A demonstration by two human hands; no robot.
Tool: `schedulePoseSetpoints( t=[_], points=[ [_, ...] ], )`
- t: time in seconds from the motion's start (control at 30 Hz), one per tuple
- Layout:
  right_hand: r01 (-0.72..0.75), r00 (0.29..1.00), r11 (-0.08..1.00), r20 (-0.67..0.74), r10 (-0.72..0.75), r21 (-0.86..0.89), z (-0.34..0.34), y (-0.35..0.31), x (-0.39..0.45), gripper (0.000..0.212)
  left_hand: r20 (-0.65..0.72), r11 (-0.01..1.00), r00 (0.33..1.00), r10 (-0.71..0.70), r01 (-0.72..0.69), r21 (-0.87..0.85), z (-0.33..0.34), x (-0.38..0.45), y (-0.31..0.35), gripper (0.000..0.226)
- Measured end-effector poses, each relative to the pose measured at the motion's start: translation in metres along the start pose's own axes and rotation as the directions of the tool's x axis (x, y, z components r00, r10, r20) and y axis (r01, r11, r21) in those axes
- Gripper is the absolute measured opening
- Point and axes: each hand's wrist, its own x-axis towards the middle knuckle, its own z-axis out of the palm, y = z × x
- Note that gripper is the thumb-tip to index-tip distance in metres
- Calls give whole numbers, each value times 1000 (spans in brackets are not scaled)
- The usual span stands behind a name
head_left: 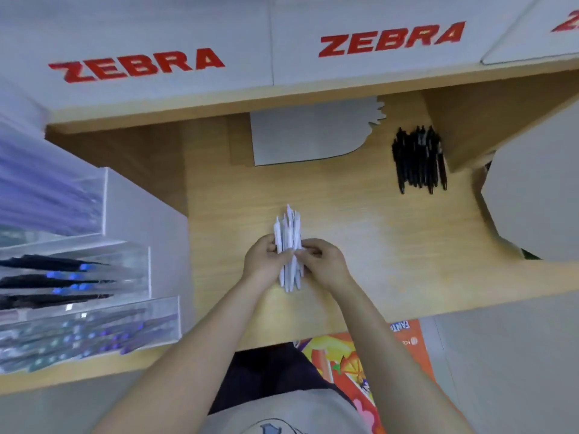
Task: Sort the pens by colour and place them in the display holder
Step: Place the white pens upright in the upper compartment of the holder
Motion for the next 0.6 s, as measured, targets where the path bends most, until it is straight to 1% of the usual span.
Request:
schedulePoseSetpoints(
  t=[0.03,0.07,0.2,0.3,0.47,0.6],
  points=[
    [-16,1000,999,16,16,29,0,1,2,22,24,999,1000,-12,12,-30,0,2,-3,18],
    [-28,999,997,40,26,65,0,1,2,21,58,997,998,-20,24,-76,-1,3,-4,12],
    [-33,991,984,135,9,177,1,1,3,16,211,963,976,-53,106,-248,-8,2,-1,12],
    [-34,989,974,145,2,223,4,1,1,15,289,935,955,-70,163,-314,-13,-1,0,18],
    [-29,992,950,126,-11,311,6,-8,-9,15,334,907,942,-38,173,-385,-11,-7,9,26],
    [-28,991,936,133,-20,352,5,-16,-17,14,326,890,942,-78,213,-404,-9,-15,16,33]
  ],
)
